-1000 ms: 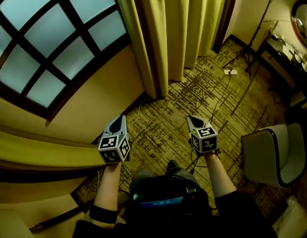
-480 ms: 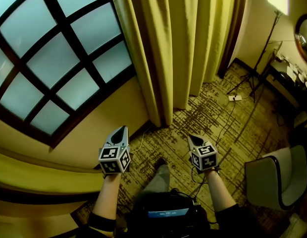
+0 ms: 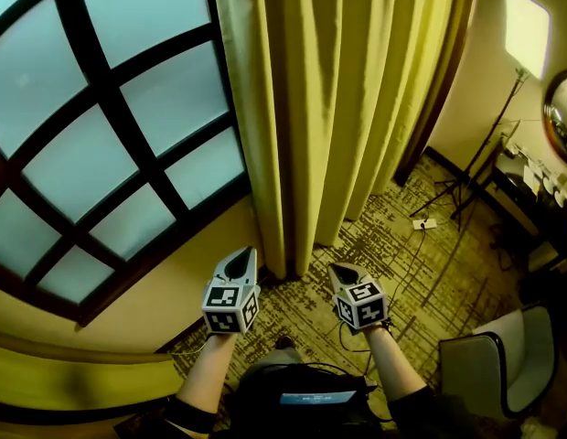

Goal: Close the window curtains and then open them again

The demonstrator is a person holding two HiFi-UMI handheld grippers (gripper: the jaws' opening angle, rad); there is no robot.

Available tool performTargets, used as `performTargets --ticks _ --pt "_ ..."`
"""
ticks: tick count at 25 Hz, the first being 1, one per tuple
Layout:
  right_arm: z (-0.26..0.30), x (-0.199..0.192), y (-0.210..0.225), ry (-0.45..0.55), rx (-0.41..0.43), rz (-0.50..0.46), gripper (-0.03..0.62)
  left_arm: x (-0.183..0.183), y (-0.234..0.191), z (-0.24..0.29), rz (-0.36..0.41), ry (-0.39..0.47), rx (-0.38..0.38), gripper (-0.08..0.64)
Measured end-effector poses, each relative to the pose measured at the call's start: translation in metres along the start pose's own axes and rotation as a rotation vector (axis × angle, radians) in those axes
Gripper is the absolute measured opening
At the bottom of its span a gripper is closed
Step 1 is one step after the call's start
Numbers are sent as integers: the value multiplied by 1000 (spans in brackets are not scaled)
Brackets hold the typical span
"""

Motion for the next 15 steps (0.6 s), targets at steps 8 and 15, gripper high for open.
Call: performTargets --ticks 8,15 --pt "64 83 -14 68 16 -100 15 67 -41 60 64 95 -15 116" --pt "100 151 -14 165 48 -167 15 213 -34 86 313 267 16 323"
Point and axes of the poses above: the fingertips, and each gripper's own axes: z forward along the fingers, y to its right, x out of its top, the point moved 7 cm from there along -z, backward along the fingers, and after that the axes turned 9 degrees about -x, right-handed, at the moved point
